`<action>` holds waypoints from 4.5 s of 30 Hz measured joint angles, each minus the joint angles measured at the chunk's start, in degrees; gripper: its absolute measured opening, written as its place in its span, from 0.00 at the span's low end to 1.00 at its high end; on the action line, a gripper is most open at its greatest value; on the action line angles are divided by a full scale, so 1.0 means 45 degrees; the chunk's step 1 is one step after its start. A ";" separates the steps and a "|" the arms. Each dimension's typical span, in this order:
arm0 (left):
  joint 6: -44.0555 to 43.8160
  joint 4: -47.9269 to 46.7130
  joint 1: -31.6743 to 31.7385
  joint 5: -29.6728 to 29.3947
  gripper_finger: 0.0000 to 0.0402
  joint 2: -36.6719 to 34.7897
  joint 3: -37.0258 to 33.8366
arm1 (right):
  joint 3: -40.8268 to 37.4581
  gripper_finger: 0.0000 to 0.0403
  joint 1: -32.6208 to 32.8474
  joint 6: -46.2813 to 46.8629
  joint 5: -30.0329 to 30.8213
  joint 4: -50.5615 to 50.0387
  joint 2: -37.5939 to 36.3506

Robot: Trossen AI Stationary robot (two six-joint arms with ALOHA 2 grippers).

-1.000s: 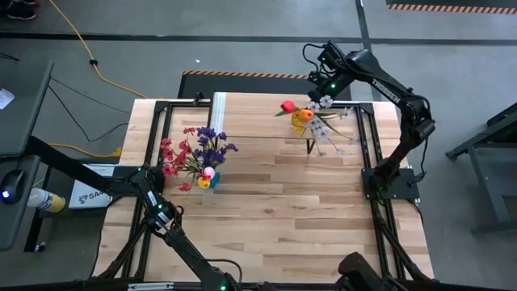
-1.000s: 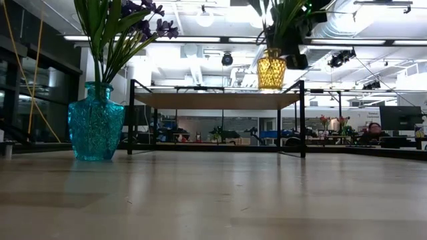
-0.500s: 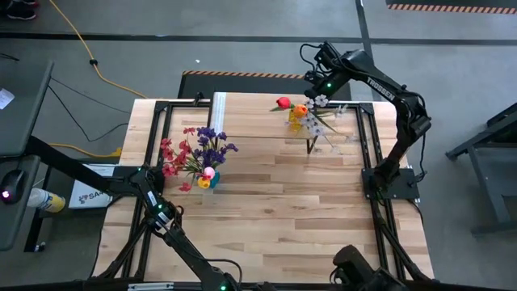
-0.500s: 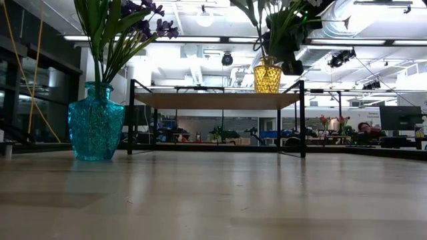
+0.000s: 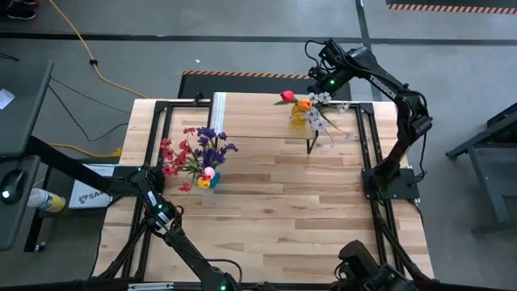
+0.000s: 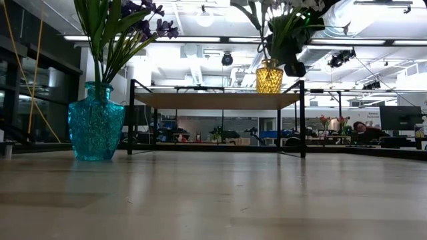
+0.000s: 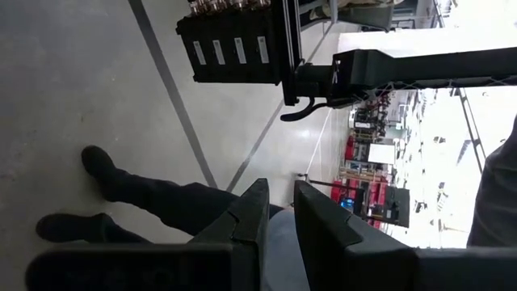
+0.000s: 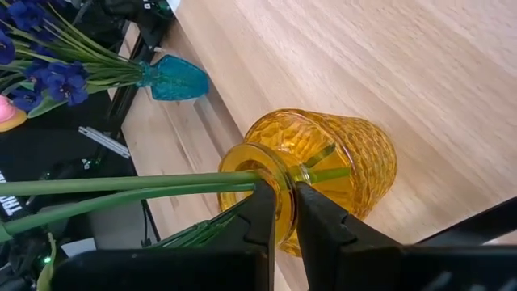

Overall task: Pick and place flowers into a vace then onto a shelf
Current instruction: Put the yellow vase on the shelf, then put the blue vase on the shelf

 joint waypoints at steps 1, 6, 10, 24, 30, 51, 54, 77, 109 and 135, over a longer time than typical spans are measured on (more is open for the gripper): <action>-0.0001 -0.0001 0.0000 0.0001 0.24 0.0000 0.0000 | 0.0000 0.07 0.0000 -0.0038 0.0090 0.0009 0.0000; -0.0068 0.0000 0.0000 0.0001 0.24 0.0000 0.0000 | 0.0005 0.10 -0.0010 -0.0286 0.0250 0.0147 0.0000; -0.0083 0.0005 0.0000 0.0001 0.24 0.0000 0.0000 | 0.0005 0.16 -0.0010 -0.0234 0.0388 0.0422 0.0000; -0.0296 -0.0005 0.0000 0.0001 0.24 0.0000 0.0000 | 0.0000 0.27 -0.0010 -0.0229 0.0352 0.0530 0.0010; -0.0296 -0.0005 0.0000 0.0001 0.24 0.0000 0.0000 | 0.0000 0.26 -0.0010 -0.0229 0.0332 0.0534 0.0010; -0.0291 -0.0015 0.0000 0.0001 0.24 0.0000 0.0000 | 0.0000 0.24 -0.0376 -0.0219 0.0878 0.0617 -0.0367; -0.0289 -0.0015 0.0000 0.0001 0.24 0.0000 0.0000 | 0.0000 0.24 -0.0604 -0.0230 0.0901 0.0622 -0.0592; -0.0389 -0.0015 -0.0001 0.0273 0.24 0.0000 0.0000 | 0.0000 0.25 -0.1370 -0.0945 0.4515 0.2841 -0.5195; -0.0268 -0.0565 -0.0680 -0.5341 0.24 -0.0090 -0.0005 | 0.0000 0.25 0.0407 0.0302 0.0171 0.6804 -1.1551; -0.3403 -1.8984 -0.0964 -0.1825 0.23 -0.4338 -0.0364 | 0.0005 0.25 0.0821 0.5037 -0.4243 0.8994 -1.4912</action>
